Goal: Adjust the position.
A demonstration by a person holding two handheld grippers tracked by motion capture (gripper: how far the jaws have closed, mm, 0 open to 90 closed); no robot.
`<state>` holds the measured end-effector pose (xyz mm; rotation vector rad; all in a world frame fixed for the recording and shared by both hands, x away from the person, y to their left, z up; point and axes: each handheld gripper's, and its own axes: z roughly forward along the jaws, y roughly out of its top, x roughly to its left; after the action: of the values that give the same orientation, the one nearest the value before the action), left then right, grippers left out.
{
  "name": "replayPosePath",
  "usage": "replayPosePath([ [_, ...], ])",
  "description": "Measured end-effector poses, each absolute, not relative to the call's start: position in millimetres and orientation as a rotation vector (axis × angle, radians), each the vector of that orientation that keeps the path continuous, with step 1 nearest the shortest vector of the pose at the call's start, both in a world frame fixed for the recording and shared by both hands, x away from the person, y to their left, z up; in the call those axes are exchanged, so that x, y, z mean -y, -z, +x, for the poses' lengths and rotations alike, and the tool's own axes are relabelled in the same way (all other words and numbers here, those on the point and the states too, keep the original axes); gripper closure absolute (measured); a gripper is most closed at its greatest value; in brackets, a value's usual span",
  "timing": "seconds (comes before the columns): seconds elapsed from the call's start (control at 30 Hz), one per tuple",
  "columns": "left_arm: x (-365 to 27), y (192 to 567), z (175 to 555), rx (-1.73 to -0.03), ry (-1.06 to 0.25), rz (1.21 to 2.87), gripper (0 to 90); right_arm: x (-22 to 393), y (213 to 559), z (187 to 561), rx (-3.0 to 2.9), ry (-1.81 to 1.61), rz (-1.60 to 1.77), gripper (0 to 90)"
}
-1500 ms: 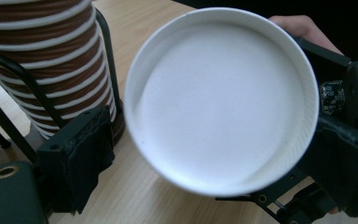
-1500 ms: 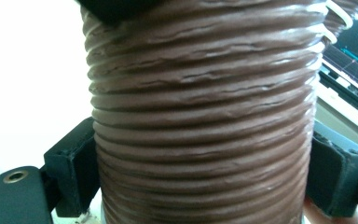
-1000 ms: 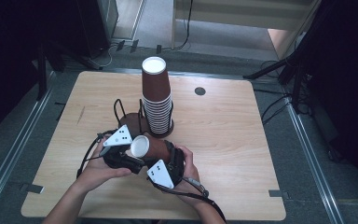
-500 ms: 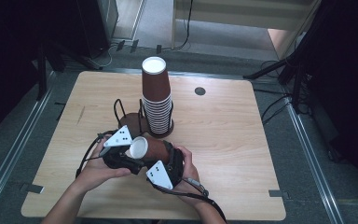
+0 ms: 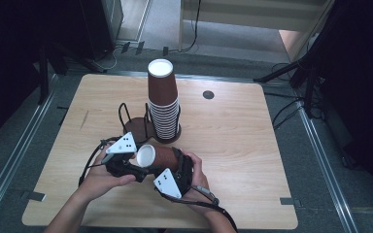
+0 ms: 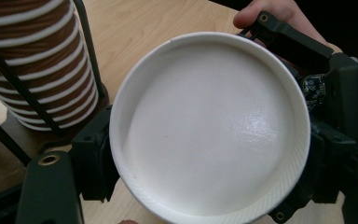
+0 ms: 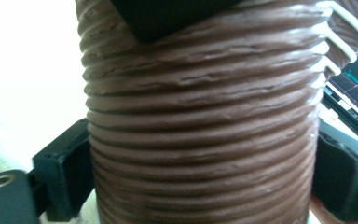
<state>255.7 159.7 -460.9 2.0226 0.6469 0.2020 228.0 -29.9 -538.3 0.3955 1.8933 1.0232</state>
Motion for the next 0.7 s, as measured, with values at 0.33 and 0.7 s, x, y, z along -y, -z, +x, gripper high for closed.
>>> replayPosePath([
  [0.33, -171.3, 465.0, 237.7, -0.746, -0.247, 1.920, 23.4, 32.8, 530.5, 200.4, -1.883, -1.099, 0.411, 0.0],
  [0.7, -166.4, 474.7, 234.4, -0.787, -0.387, 1.802, 23.3, 58.7, 510.6, 185.3, -1.826, -1.203, 0.628, 0.7],
])
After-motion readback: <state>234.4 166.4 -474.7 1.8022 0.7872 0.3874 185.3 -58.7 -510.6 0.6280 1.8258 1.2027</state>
